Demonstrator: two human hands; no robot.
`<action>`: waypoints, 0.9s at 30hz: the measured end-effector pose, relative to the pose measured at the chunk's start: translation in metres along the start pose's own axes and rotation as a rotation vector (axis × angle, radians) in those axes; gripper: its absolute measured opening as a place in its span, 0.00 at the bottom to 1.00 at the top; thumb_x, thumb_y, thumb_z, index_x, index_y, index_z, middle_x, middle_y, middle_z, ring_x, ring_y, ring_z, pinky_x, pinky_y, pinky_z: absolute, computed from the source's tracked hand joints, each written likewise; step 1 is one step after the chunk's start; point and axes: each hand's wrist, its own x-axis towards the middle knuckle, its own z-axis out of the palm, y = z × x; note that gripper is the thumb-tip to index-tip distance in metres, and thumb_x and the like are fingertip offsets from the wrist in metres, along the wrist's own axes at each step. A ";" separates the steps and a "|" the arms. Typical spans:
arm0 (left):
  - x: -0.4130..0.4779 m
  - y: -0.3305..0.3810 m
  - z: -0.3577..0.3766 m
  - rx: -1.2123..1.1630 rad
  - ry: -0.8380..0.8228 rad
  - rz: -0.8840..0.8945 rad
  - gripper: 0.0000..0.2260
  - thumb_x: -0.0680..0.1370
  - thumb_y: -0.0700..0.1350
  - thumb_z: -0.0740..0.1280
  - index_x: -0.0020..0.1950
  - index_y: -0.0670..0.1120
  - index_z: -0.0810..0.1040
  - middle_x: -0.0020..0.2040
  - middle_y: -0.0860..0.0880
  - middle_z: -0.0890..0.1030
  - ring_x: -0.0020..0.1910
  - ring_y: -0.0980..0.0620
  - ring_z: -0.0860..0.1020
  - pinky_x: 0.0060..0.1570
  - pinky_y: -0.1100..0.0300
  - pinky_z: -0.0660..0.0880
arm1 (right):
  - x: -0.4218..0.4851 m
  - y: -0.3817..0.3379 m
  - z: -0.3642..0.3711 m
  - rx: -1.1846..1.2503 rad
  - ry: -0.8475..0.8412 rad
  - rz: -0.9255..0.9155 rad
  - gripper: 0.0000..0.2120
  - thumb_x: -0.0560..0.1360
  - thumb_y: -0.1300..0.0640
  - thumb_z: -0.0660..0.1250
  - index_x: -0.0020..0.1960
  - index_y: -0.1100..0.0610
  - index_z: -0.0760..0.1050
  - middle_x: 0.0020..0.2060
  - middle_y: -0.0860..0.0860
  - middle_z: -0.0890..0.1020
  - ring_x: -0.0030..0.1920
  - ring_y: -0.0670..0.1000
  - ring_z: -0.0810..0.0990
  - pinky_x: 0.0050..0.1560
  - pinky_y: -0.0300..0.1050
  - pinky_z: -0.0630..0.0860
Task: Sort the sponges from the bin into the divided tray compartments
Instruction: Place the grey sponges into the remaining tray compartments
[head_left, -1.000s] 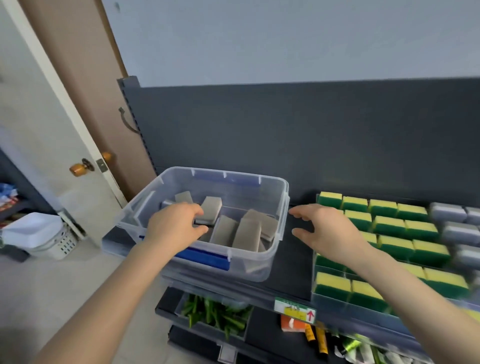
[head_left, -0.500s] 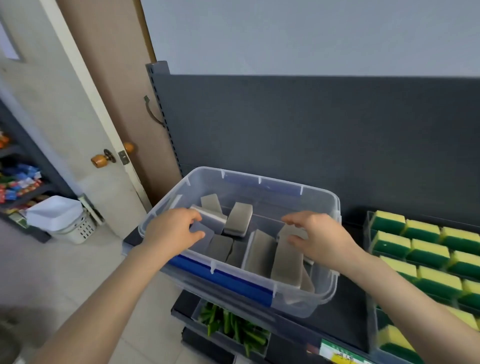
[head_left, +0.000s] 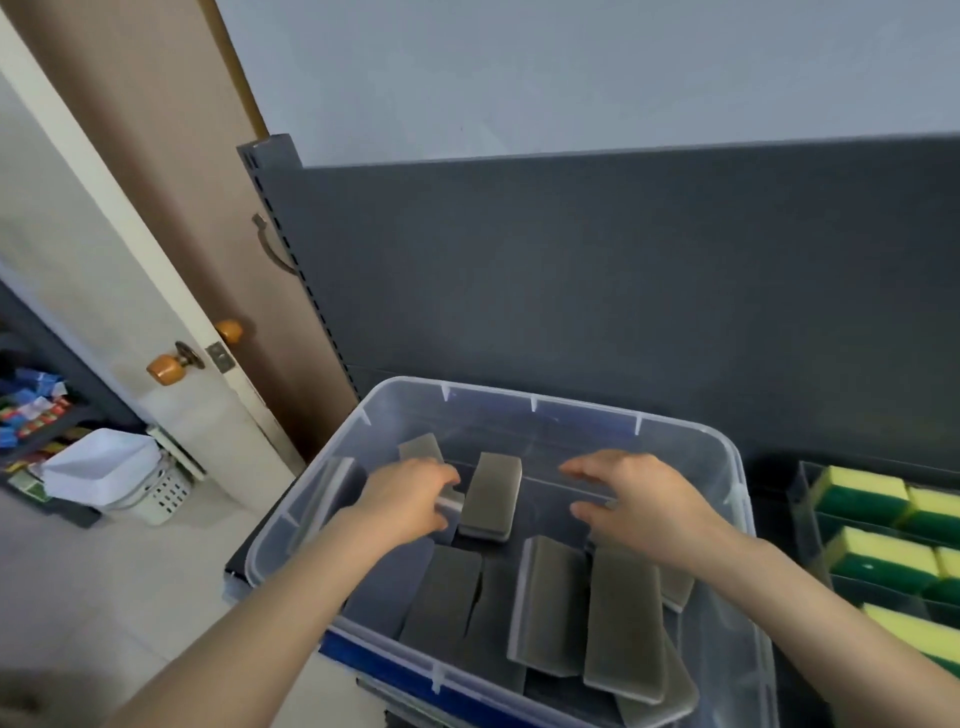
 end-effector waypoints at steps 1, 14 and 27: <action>0.004 -0.002 0.001 0.016 -0.018 0.016 0.23 0.75 0.49 0.69 0.69 0.55 0.70 0.66 0.50 0.74 0.62 0.46 0.74 0.54 0.51 0.75 | 0.002 0.000 0.001 0.007 -0.002 0.005 0.20 0.75 0.49 0.65 0.66 0.45 0.70 0.64 0.41 0.74 0.63 0.44 0.73 0.62 0.38 0.69; 0.015 -0.023 -0.041 -1.352 -0.037 0.146 0.11 0.75 0.39 0.71 0.56 0.47 0.77 0.55 0.46 0.82 0.55 0.49 0.80 0.50 0.55 0.77 | 0.030 -0.036 0.011 0.440 0.128 0.179 0.23 0.72 0.53 0.71 0.66 0.52 0.71 0.53 0.44 0.79 0.52 0.43 0.79 0.59 0.41 0.74; 0.031 -0.088 -0.064 -0.855 0.097 0.297 0.10 0.73 0.47 0.73 0.53 0.51 0.79 0.48 0.54 0.82 0.46 0.54 0.81 0.51 0.61 0.76 | 0.055 -0.069 0.051 0.772 0.303 0.308 0.11 0.69 0.57 0.73 0.51 0.50 0.79 0.44 0.48 0.84 0.47 0.51 0.82 0.54 0.55 0.78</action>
